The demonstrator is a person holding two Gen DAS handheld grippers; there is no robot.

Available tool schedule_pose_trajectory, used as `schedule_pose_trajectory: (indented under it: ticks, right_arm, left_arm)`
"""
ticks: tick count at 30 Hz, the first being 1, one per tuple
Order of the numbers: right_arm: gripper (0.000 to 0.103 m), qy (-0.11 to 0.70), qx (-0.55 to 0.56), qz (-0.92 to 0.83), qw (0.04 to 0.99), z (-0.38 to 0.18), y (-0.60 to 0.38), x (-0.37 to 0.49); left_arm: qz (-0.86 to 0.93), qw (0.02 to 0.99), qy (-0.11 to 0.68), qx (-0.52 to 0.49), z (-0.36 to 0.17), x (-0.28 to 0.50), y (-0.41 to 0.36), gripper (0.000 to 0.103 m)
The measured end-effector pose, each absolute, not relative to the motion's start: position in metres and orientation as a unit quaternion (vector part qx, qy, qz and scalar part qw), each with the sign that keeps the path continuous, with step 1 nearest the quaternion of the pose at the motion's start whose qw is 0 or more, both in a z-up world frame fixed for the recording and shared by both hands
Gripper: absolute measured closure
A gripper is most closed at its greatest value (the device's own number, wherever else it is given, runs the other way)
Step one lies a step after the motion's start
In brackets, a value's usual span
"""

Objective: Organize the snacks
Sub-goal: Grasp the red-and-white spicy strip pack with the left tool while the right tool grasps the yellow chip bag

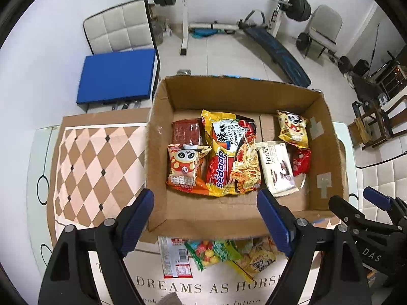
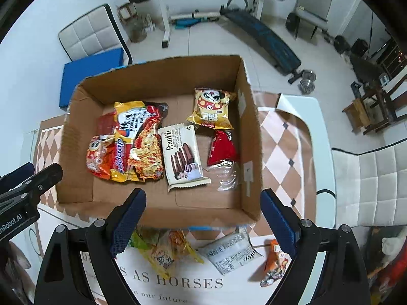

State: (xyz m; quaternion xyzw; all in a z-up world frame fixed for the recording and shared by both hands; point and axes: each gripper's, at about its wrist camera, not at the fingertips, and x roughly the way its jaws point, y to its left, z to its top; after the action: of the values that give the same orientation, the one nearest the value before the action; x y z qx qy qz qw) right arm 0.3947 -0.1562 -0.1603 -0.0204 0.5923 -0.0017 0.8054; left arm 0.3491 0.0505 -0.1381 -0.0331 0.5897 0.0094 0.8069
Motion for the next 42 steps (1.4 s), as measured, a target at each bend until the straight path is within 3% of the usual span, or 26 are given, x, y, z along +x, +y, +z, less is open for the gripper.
schedule_pose_trajectory:
  ticks: [11, 19, 21, 25, 32, 40, 41, 42]
  right_arm:
    - [0.01, 0.541, -0.019, 0.013, 0.84, -0.116, -0.153, 0.321]
    - [0.01, 0.534, -0.004, 0.016, 0.845, -0.116, -0.157, 0.283]
    - [0.01, 0.545, 0.007, 0.016, 0.838, -0.123, -0.161, 0.277]
    - [0.009, 0.583, 0.044, 0.014, 0.811, -0.155, -0.169, 0.271]
    - [0.009, 0.672, 0.17, 0.013, 0.721, -0.258, -0.172, 0.275]
    - [0.01, 0.688, 0.247, -0.033, 0.681, -0.331, -0.165, 0.299]
    - [0.012, 0.692, 0.241, -0.04, 0.68, -0.339, -0.163, 0.303]
    - [0.019, 0.695, 0.237, -0.04, 0.678, -0.344, -0.16, 0.306]
  left_arm:
    - [0.007, 0.845, 0.534, -0.032, -0.093, 0.281, 0.05, 0.02]
    - [0.01, 0.855, 0.518, -0.032, -0.087, 0.243, 0.044, 0.02]
    - [0.007, 0.852, 0.522, -0.038, -0.093, 0.239, 0.043, 0.002]
    - [0.017, 0.839, 0.542, -0.047, -0.119, 0.232, 0.048, 0.001]
    - [0.073, 0.786, 0.611, -0.061, -0.197, 0.229, 0.083, 0.001]
    - [0.132, 0.735, 0.657, -0.099, -0.257, 0.219, 0.131, 0.001]
    - [0.134, 0.731, 0.662, -0.099, -0.263, 0.218, 0.133, 0.001]
    - [0.134, 0.727, 0.666, -0.098, -0.268, 0.219, 0.134, 0.001]
